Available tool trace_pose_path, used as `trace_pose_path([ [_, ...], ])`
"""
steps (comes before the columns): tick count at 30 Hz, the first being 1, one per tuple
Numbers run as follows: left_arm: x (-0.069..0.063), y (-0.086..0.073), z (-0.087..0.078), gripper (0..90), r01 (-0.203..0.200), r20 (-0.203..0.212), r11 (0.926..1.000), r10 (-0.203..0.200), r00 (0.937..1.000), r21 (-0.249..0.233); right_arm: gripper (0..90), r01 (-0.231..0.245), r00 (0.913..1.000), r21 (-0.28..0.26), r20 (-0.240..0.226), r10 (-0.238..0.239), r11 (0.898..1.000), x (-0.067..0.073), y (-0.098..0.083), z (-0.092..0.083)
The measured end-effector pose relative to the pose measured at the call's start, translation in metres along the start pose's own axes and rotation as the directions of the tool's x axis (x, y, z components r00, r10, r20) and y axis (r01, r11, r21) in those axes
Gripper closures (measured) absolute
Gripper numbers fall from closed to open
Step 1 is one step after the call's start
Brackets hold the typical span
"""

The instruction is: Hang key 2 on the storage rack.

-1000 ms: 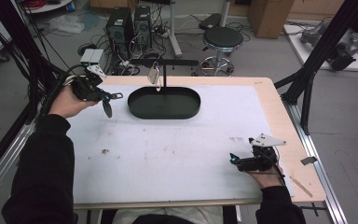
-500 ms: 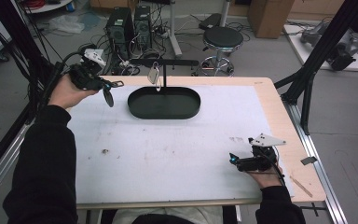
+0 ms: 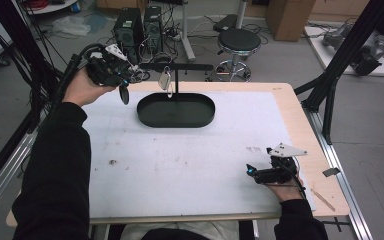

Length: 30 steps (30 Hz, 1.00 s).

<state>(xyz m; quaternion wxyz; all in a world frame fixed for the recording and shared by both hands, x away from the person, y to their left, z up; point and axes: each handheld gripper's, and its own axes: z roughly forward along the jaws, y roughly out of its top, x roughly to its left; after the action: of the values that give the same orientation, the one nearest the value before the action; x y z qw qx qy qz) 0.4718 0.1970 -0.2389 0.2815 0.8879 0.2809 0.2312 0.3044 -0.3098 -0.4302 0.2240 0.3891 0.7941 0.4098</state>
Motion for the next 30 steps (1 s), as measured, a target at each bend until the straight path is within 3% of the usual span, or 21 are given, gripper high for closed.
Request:
trace_pose_path([
  [4, -0.002, 0.007, 0.007, 85.9, 0.0, -0.009, 0.9997, 0.0, 1.0, -0.026, 0.8, 0.001, 1.0, 0.002, -0.001, -0.001, 1.0, 0.001, 0.0, 0.0],
  [11, -0.002, 0.01, 0.018, 85.9, 0.012, -0.081, 0.9994, -0.015, 0.9966, -0.034, 0.8, 0.0, 1.0, 0.007, -0.002, 0.0, 1.0, 0.0, -0.001, 0.001],
  [21, -0.002, 0.017, 0.02, 85.9, 0.031, -0.13, 0.9942, -0.044, 0.9905, -0.103, 0.8, 0.0, 1.0, 0.01, 0.0, 0.0, 1.0, -0.001, -0.001, 0.001],
  [25, -0.004, 0.018, 0.026, 85.7, 0.046, -0.15, 0.9948, -0.059, 0.9869, -0.091, 0.8, 0.002, 1.0, 0.01, 0.001, -0.002, 1.0, -0.001, -0.001, 0.001],
  [30, -0.005, 0.007, 0.041, 85.7, 0.097, -0.16, 0.9905, -0.112, 0.9808, -0.097, 0.8, 0.003, 1.0, 0.013, 0.002, -0.003, 1.0, -0.001, -0.002, 0.0],
])
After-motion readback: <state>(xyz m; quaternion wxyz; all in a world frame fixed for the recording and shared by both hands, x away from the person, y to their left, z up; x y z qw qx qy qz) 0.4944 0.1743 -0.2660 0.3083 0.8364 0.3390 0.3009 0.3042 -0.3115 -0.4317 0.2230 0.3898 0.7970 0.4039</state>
